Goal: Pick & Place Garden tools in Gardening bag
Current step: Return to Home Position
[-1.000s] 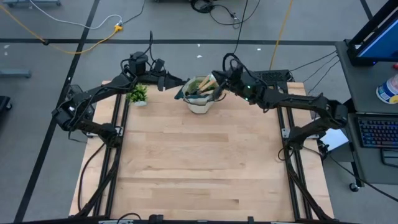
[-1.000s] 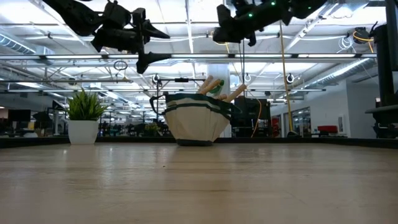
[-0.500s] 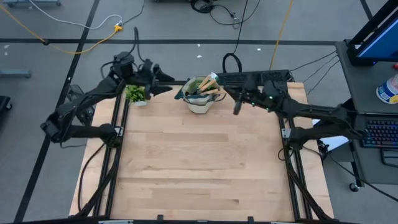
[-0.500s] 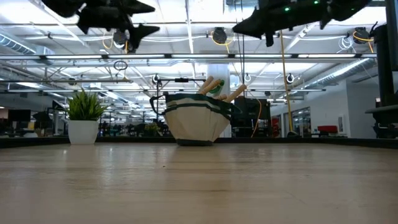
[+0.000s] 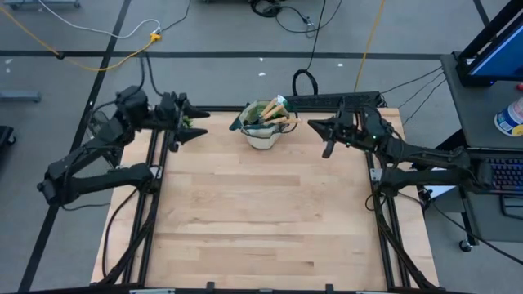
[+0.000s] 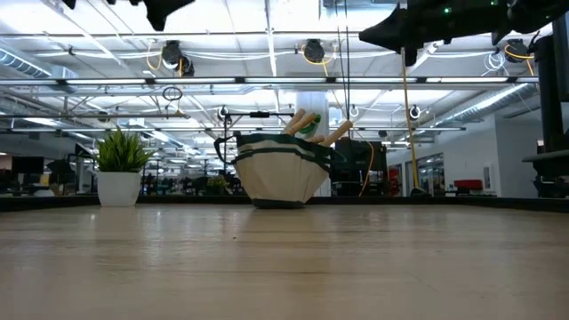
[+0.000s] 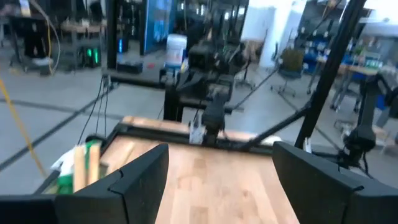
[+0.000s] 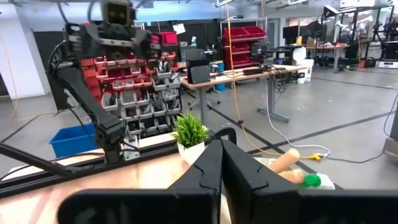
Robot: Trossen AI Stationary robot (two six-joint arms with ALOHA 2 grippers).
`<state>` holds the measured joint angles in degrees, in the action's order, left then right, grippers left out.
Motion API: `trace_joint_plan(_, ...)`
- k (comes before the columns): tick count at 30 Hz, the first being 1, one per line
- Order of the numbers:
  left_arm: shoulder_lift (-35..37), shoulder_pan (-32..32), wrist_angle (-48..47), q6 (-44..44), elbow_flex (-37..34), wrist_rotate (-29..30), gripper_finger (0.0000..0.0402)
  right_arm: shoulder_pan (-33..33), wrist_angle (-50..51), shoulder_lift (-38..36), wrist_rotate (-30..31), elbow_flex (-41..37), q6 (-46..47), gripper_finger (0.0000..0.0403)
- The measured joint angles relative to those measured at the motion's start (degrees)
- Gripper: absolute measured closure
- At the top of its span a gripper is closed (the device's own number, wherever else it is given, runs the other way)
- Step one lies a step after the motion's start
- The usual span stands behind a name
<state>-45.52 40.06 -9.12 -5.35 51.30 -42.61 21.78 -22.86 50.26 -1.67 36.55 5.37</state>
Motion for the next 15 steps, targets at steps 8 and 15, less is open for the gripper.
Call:
trace_joint_plan(8, 4.0, -13.65, 10.99, -8.09, -9.47, 15.61, 0.0107, -0.02, -0.02, -0.83, 0.17, -1.0, -3.34, 0.0403)
trace_joint_plan(15, 4.38, -26.04, 13.61, -9.02, -13.12, 29.47, 0.0107, -0.07, 2.17, -0.83, 0.13, -1.0, -3.23, 0.0403)
